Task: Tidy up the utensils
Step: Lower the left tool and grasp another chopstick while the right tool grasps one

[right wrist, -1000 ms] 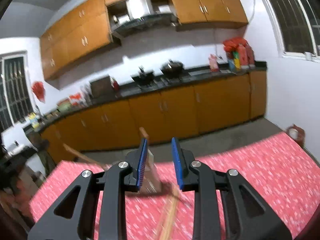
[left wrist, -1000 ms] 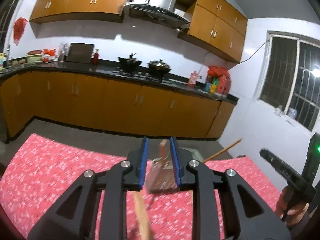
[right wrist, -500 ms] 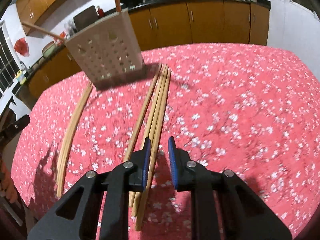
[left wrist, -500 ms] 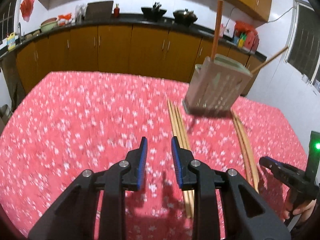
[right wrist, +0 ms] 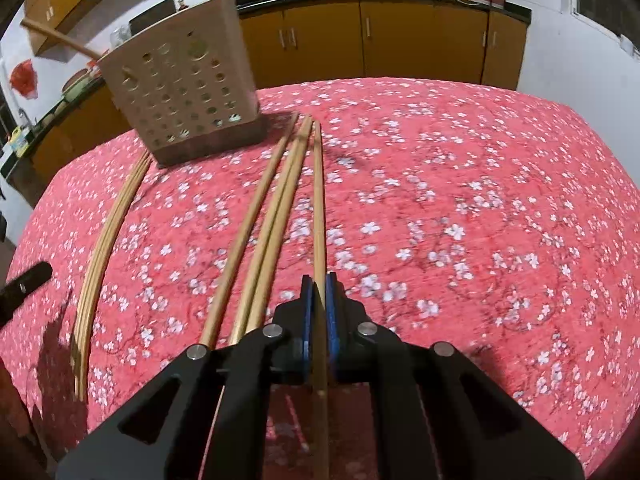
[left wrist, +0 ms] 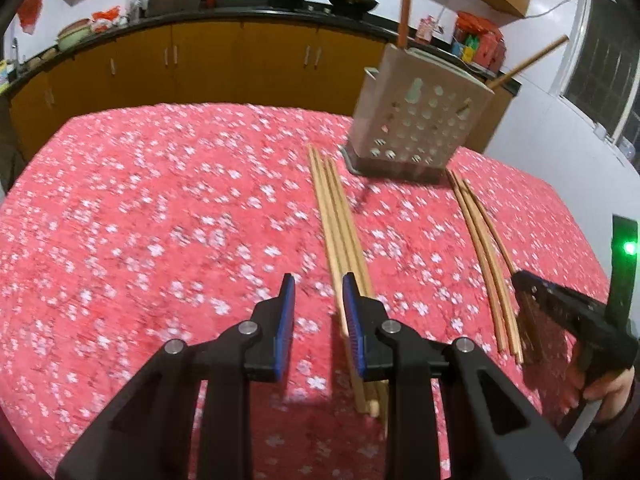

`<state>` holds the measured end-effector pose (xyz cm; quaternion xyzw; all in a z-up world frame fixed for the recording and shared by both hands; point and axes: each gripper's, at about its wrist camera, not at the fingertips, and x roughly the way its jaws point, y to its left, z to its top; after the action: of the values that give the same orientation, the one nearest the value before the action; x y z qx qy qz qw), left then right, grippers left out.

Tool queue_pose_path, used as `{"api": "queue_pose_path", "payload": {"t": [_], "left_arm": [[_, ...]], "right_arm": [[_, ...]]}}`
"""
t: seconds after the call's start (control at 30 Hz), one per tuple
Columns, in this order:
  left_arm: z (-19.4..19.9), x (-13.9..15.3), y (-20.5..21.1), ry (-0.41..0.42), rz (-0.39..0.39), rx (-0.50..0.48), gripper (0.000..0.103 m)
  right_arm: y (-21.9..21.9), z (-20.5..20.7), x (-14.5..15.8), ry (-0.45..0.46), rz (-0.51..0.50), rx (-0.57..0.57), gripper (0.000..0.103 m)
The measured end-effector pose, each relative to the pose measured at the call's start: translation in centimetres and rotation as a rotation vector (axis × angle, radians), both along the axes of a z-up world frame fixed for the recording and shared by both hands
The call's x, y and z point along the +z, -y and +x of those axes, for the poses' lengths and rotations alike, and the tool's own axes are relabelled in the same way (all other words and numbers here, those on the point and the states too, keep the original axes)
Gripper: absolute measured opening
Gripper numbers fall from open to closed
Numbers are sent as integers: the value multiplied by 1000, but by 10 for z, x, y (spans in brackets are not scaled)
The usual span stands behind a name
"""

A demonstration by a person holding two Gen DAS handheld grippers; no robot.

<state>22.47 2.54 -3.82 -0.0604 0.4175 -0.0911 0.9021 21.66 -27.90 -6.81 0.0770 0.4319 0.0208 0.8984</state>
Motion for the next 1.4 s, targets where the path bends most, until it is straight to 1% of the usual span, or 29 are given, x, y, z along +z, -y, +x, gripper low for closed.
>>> {"api": "queue_pose_path", "payload": {"t": [0.1, 0.23, 0.3, 0.37, 0.67, 0.73, 0.77, 0.9, 1.03, 1.27, 1.33, 1.4], "left_arm": [[-1, -7, 6, -19, -4, -33, 23], [-2, -15, 14, -36, 12, -55, 21], [0, -20, 17, -51, 37, -51, 17], [1, -25, 19, -67, 54, -48, 17], [6, -29, 30, -62, 112, -42, 16], [8, -28, 30, -59, 121, -32, 13], [10, -29, 30, -58, 129, -20, 9], [20, -29, 23, -58, 147, 13, 8], [34, -29, 2, -59, 161, 52, 8], [53, -30, -33, -47, 125, 81, 8], [53, -31, -36, -40, 112, 83, 8], [52, -31, -35, -25, 121, 84, 8]], "right_arm": [[0, -1, 1, 4, -6, 2, 7], [2, -2, 1, 6, -8, 5, 8], [2, -3, 1, 7, -8, 6, 7], [0, -3, 1, 8, -12, 6, 8], [-2, -3, 3, 6, -28, 16, 8], [-2, -5, 3, 7, -32, 20, 8], [-2, -6, 3, 8, -36, 23, 8], [-1, -4, 4, 14, -41, 31, 8], [3, 7, 4, 19, -51, 21, 8], [17, 35, 3, 38, -63, -18, 8], [20, 38, 2, 44, -54, -21, 8], [20, 39, 1, 43, -48, -20, 8]]}}
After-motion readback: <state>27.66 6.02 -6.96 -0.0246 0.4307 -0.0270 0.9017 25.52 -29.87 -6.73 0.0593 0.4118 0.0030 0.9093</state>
